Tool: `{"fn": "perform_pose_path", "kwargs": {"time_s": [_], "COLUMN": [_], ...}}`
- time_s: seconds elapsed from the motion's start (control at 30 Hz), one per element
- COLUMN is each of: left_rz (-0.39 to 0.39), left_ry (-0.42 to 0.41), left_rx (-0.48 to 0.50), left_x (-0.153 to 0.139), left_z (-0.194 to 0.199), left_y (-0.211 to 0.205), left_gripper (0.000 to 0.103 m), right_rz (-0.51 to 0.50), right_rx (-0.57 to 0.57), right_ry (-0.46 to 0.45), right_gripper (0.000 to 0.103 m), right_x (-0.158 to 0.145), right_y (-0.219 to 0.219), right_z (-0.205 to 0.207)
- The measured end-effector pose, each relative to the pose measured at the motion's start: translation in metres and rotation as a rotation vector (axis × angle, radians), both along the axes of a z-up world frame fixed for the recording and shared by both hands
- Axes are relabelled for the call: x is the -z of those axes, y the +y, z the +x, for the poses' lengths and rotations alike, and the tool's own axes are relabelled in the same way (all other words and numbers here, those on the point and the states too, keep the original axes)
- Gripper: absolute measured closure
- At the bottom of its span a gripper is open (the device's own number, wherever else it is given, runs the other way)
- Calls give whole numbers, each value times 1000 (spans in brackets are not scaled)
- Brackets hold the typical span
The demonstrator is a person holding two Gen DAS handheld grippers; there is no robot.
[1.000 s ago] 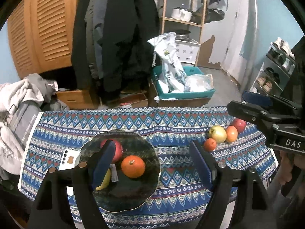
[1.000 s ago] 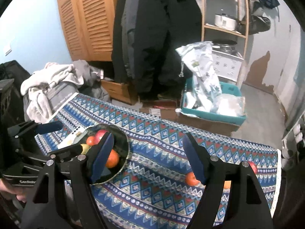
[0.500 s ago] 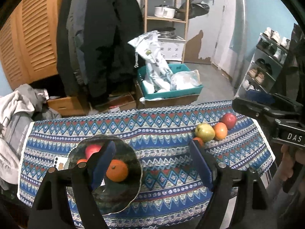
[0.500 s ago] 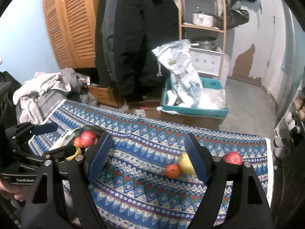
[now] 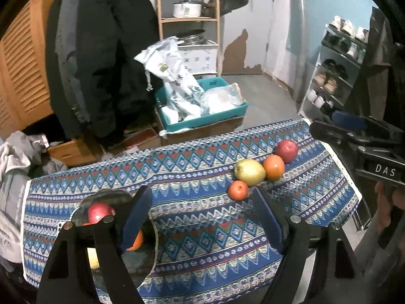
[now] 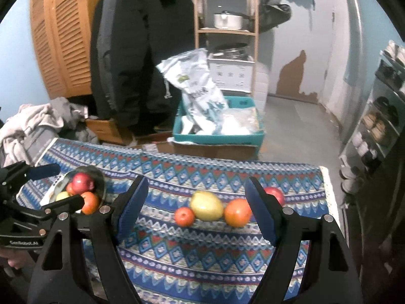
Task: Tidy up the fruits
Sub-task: 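Move both tools back toward the remaining fruit row, then reach the right tool to a red apple while the left tool reaches a tangerine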
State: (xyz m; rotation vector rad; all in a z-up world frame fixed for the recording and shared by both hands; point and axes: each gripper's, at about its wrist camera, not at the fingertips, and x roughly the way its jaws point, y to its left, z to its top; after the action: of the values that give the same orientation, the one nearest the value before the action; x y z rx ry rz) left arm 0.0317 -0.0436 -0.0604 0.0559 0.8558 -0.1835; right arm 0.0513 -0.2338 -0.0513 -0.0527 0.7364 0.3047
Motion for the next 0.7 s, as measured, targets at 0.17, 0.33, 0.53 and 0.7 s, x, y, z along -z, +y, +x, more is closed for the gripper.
{"fn": "perform_pose_path", "kwargs": {"time_s": [0.17,0.33,0.53,0.7], "left_rz": [12,29,40,37], "left_ry": [10,24,50,64], "left_rx": [33,55,65,72], "left_x": [6,14,25,32], "left_z": [7,16,27,34], "left_y": [-19,-33,-45,-50], "left_gripper": [21,21,21,21], "right_rz": [-4,-8,-10,-9], "right_rx": [52,98,144,159], "right_ry": [9,30,63,76], "right_gripper": [23,22,21,21], "right_x": [5,13,24,29], "right_y": [-22,-41,-59,-67], "right_z": [3,7,12,12]}}
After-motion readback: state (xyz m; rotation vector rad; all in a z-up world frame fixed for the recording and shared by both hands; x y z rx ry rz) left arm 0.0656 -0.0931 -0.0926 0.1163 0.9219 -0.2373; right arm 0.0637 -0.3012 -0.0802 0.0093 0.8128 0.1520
